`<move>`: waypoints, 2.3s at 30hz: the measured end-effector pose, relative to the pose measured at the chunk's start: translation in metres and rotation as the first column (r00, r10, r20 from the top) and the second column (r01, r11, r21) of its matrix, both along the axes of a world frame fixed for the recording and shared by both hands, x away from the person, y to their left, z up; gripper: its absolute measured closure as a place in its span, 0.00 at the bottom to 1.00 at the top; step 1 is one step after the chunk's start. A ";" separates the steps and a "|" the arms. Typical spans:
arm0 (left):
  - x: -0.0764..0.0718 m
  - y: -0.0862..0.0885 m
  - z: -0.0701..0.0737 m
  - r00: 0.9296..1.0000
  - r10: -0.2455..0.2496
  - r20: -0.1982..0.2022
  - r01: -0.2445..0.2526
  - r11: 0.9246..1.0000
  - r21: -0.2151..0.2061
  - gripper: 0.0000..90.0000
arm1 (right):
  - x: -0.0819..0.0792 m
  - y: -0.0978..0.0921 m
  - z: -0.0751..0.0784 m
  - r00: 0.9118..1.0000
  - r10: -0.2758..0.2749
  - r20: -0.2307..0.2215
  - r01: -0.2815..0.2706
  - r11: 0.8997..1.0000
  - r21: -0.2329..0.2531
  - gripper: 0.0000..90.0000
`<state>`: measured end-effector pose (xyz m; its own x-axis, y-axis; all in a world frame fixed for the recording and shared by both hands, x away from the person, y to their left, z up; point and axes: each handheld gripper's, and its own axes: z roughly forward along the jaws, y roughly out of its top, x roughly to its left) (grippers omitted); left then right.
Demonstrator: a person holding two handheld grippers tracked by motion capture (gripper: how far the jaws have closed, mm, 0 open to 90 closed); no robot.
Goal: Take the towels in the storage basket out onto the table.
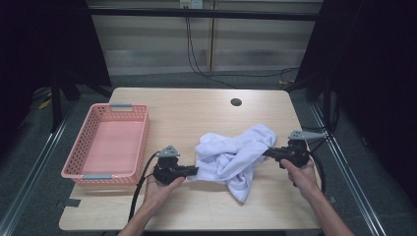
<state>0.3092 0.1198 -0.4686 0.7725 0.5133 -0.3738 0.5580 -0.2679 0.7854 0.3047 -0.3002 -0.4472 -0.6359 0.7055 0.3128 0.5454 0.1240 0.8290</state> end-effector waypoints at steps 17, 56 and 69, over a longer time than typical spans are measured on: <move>0.032 0.011 0.127 0.974 0.086 0.209 -0.059 0.990 -0.131 0.97 | 0.035 -0.021 0.115 0.970 -0.118 0.214 0.106 0.992 0.063 0.99; -0.123 0.040 0.041 0.989 -0.143 0.027 0.144 0.988 -0.061 0.95 | -0.148 -0.013 0.032 0.984 0.178 0.026 -0.177 0.983 -0.044 0.99; -0.090 0.050 0.029 0.996 -0.069 0.049 0.070 0.997 -0.020 0.60 | -0.154 -0.022 0.021 0.986 0.165 0.025 -0.163 0.984 -0.073 0.50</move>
<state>0.2190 0.1699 -0.4396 0.8236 0.4496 -0.3457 0.4997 -0.2871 0.8172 0.1502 -0.3222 -0.4264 -0.7533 0.6104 0.2446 0.4875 0.2687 0.8308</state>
